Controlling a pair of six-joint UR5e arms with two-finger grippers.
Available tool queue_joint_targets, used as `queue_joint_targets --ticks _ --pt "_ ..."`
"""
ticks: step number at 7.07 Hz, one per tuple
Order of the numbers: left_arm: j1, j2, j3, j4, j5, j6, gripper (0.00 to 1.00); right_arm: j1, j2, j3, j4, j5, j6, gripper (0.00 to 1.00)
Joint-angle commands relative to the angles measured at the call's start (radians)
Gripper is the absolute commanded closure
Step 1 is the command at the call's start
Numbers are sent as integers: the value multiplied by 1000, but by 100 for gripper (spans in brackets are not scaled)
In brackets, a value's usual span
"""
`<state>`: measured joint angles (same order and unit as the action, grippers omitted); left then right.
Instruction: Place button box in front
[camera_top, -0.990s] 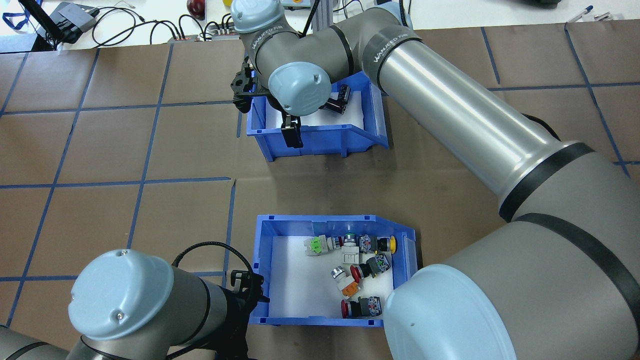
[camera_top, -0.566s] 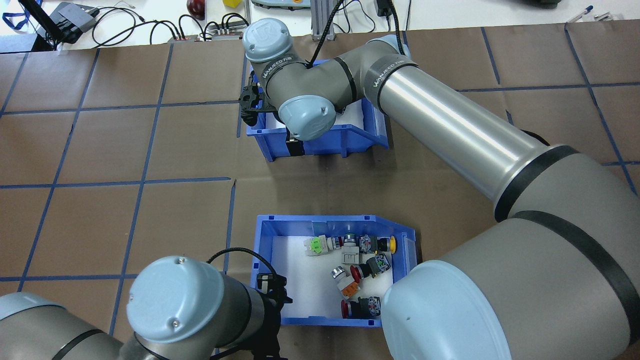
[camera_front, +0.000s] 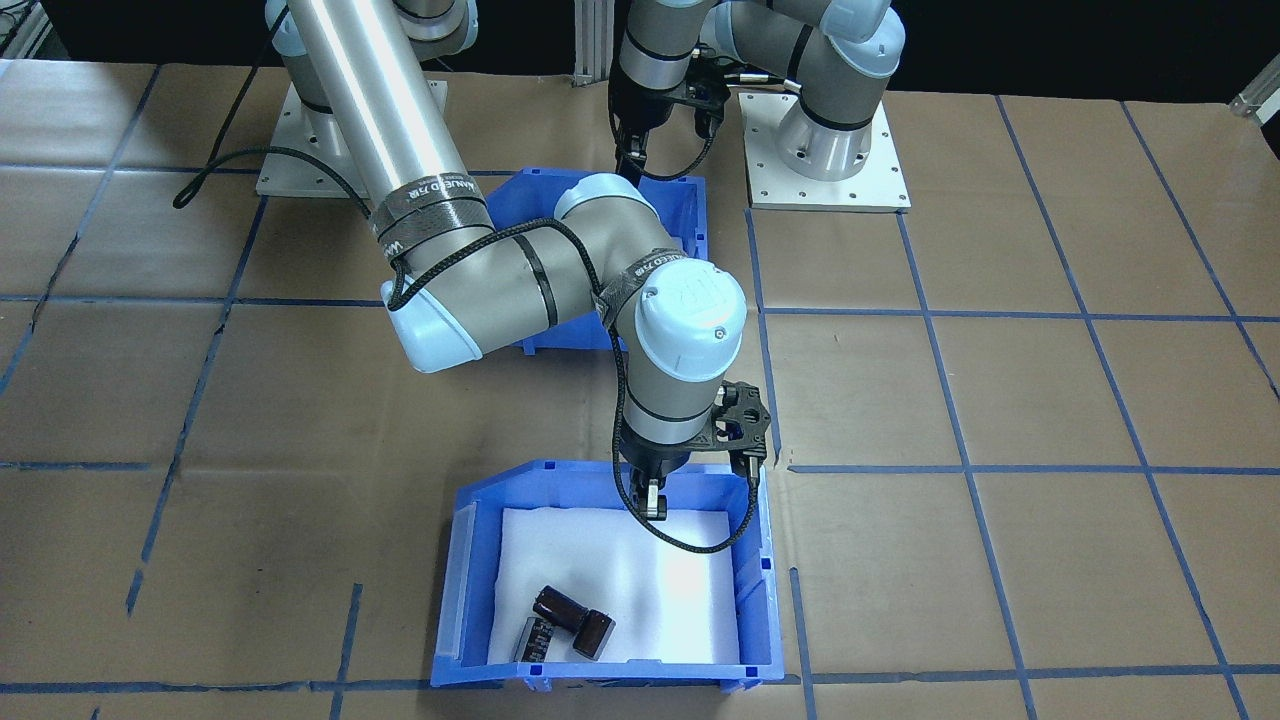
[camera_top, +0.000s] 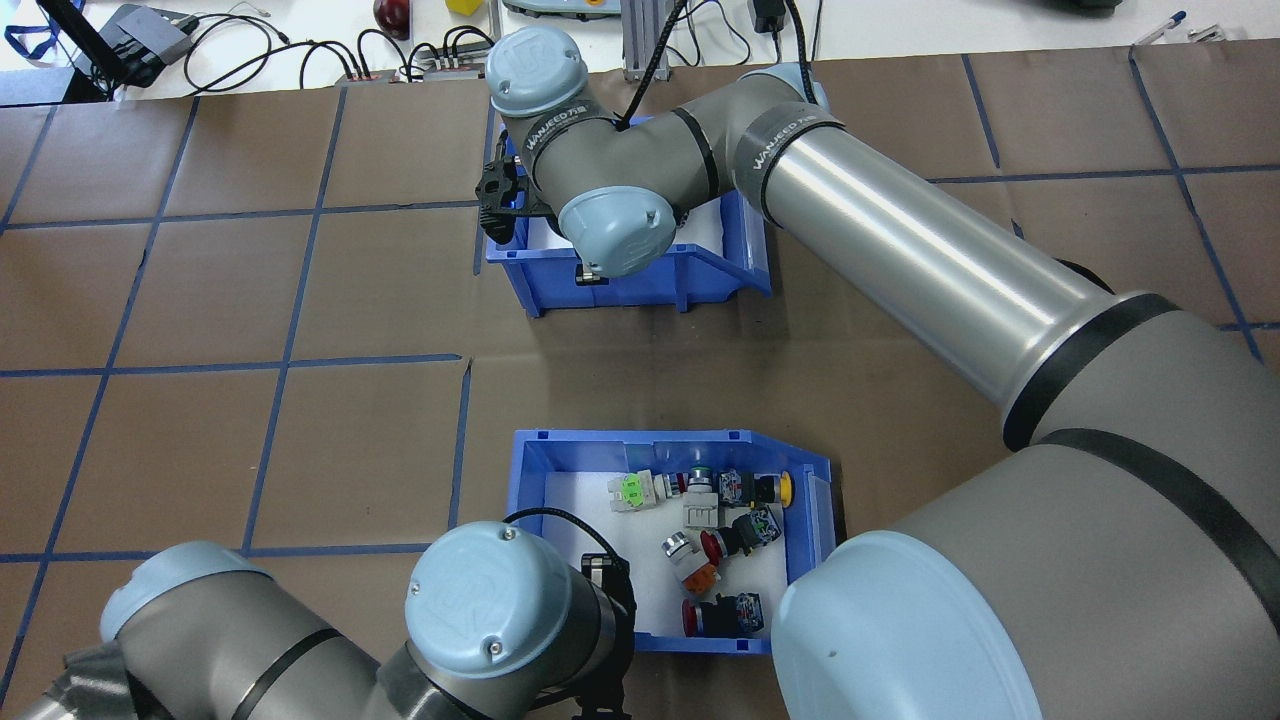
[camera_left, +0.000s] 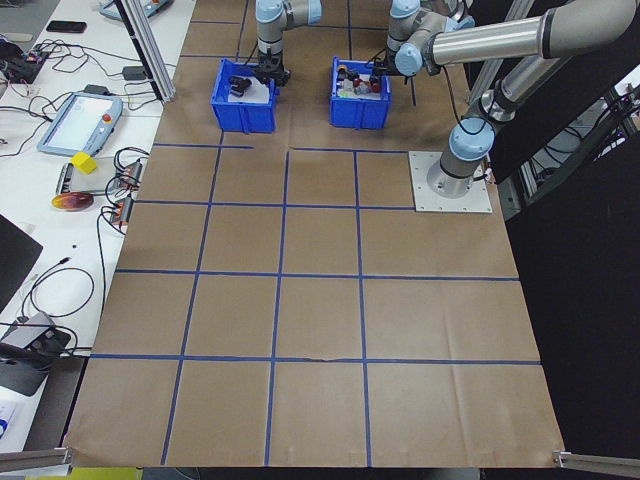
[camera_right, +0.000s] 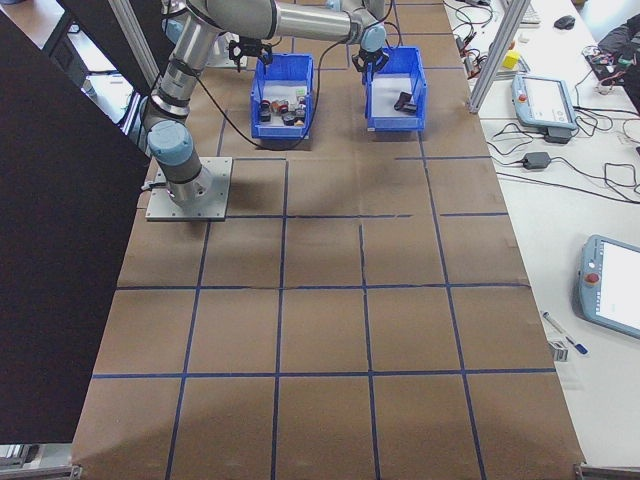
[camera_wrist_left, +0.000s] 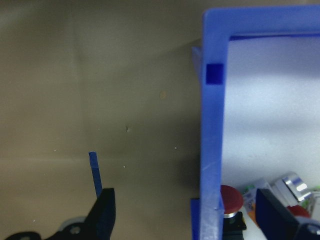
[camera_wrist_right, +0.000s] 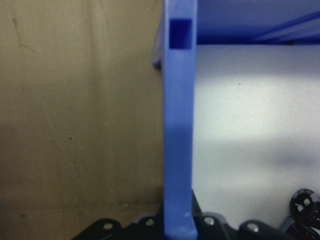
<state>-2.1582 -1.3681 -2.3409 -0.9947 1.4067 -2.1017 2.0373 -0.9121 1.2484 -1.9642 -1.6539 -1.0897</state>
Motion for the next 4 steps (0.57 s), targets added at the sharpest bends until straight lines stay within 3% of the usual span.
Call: queue_joint_targets --ticks 1,2,3,4 --pt "-17 -109 0 109 44 -29 3 -18 -52 -18 8 -1 -3 93" --pt "-19 -118 2 110 84 -23 5 -52 -82 -9 19 -3 -10 93" --pt "-20 -120 3 125 81 -14 39 -113 -108 -4 45 -1 -65 94" --pt "-20 -120 3 133 68 -29 90 -188 -132 2 82 -16 -146 94"
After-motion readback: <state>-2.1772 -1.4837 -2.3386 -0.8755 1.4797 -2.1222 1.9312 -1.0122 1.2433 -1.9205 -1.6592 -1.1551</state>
